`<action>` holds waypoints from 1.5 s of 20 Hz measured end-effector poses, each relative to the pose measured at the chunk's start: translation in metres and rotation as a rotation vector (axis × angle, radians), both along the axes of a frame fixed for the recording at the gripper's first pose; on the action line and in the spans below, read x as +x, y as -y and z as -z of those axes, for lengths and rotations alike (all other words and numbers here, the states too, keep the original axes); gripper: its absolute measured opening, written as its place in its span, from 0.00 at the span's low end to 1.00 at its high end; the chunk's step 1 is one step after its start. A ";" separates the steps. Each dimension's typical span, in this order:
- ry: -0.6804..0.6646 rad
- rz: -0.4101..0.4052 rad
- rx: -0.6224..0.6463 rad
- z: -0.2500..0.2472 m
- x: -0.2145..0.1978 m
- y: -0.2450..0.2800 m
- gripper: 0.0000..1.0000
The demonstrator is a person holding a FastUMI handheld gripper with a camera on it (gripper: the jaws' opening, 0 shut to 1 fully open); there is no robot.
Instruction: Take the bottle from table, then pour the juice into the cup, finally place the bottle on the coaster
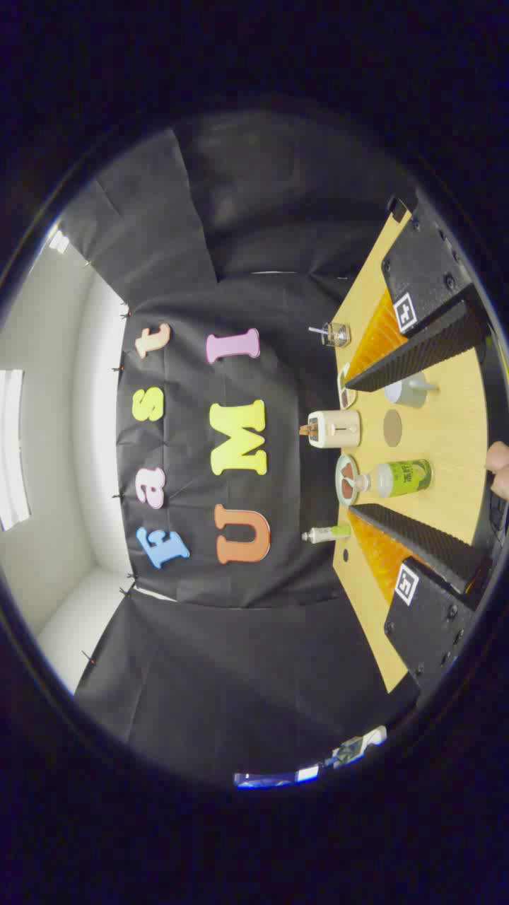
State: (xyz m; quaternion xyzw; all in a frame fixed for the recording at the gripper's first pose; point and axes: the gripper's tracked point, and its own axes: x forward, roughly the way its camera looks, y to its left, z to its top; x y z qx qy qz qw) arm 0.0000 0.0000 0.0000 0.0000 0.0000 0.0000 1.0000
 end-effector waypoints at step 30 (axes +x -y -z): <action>-0.135 0.046 -0.091 0.131 0.125 -0.013 1.00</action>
